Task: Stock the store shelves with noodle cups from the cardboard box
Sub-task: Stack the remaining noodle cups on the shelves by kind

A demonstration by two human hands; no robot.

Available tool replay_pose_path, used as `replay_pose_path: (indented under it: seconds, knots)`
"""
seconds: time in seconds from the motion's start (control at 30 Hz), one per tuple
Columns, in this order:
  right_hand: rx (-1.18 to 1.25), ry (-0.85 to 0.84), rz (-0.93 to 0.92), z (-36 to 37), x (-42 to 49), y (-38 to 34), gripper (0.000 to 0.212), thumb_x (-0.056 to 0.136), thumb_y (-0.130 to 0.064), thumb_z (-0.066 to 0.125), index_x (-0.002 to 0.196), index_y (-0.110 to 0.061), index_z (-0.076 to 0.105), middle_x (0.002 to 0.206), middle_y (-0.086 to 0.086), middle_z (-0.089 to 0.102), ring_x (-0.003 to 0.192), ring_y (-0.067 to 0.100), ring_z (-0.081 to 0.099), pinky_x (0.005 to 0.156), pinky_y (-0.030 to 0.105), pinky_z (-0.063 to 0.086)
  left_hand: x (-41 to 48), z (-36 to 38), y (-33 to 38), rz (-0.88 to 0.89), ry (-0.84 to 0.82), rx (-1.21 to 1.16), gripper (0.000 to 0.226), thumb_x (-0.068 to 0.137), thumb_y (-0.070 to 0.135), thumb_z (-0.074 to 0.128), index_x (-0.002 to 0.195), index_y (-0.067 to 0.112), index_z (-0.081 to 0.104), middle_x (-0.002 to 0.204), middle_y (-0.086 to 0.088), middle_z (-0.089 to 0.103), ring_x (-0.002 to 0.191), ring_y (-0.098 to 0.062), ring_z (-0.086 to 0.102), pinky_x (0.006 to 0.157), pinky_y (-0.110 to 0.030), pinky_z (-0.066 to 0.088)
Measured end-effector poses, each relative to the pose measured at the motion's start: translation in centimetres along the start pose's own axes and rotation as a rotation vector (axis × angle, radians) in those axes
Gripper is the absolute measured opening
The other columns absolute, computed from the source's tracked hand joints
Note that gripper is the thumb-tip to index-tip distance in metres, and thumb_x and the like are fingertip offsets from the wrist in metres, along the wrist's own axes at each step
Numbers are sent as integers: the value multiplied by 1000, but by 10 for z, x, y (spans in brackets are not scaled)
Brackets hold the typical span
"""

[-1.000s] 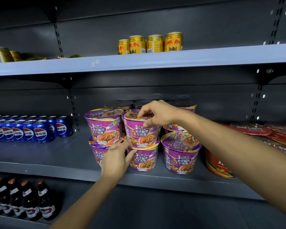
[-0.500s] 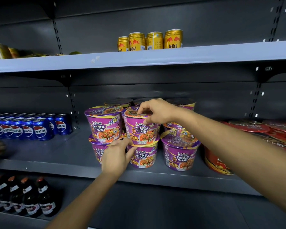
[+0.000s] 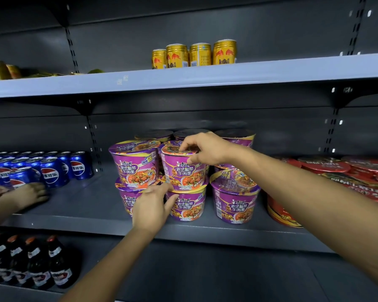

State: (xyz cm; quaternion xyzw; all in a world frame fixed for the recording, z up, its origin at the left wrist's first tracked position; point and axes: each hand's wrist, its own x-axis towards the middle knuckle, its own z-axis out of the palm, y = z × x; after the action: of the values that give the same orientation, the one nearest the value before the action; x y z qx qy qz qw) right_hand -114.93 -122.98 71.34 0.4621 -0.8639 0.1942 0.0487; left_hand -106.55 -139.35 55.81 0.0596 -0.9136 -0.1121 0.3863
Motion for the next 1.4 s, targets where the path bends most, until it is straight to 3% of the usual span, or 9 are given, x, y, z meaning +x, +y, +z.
replay_pose_path:
  seconds: [0.2,0.43,0.73,1.4]
  knots:
    - [-34,25,-21,0,-1,-1,35,85,-21,70,119,-19,62,117,-1,65,107,14,58,82,20,41,-1,-1,3,-31,-17,-17,23,88,41,61,105,25,63,83,2,62,79,-20,60,60,-29,43]
    - [-39,19,-23,2,0,0,35,86,-22,68,121,-20,62,119,0,64,107,15,58,85,25,46,-2,-2,3,-25,-12,-19,26,88,40,61,108,24,63,87,0,64,82,-20,61,61,-29,45]
    - [-17,33,-4,10,-2,8,45,89,-25,65,132,-27,53,129,-1,59,115,17,56,96,33,48,-4,-4,5,-18,-17,-19,24,88,36,62,109,23,63,85,1,64,81,-19,61,59,-26,40]
    - [-50,67,-20,15,-5,11,48,92,-24,60,139,-27,48,136,2,55,122,21,53,99,37,47,-6,-5,9,-11,-11,2,26,83,19,67,109,20,65,89,-2,67,84,-25,63,58,-25,36]
